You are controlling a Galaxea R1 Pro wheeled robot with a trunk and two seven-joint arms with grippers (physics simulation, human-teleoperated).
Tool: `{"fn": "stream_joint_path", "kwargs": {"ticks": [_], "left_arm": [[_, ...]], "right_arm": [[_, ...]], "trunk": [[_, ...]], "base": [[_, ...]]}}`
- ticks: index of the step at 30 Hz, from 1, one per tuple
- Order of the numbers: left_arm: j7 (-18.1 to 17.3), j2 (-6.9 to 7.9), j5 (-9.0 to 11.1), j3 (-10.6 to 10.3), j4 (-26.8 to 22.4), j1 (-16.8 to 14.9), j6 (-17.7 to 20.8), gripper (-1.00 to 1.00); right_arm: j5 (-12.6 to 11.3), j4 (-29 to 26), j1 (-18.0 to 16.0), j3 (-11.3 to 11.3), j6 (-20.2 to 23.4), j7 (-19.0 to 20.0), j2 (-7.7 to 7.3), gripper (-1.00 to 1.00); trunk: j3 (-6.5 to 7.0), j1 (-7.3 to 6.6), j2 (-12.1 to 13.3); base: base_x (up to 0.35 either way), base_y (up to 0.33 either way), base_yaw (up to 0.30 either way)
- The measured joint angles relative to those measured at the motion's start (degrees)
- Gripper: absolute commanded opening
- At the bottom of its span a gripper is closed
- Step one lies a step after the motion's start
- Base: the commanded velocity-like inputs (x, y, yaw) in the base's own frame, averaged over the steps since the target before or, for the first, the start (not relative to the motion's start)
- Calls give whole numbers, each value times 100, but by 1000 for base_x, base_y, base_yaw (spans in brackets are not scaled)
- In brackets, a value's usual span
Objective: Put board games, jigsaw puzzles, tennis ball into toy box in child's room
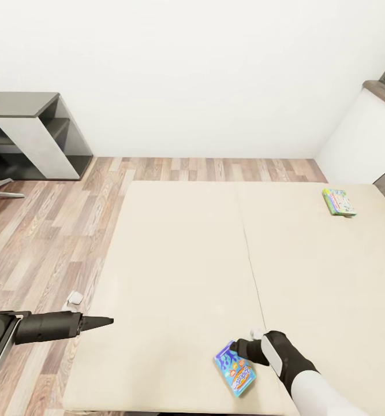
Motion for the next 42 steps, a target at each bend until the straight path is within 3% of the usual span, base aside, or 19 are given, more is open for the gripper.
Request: {"fn": "stream_joint_path", "kwargs": {"ticks": [24,42], "left_arm": [[55,0,-2,-13,3,0,9,100],[55,0,2,-15,1,0,0,100]], "right_arm": [[-12,-41,-6,-44,-210,18,-48,100],[-9,-42,-7,-42,-174,27,-40,100]], "trunk": [[-6,0,0],[-164,0,0]], "base": [[0,0,0],[0,0,0]]}}
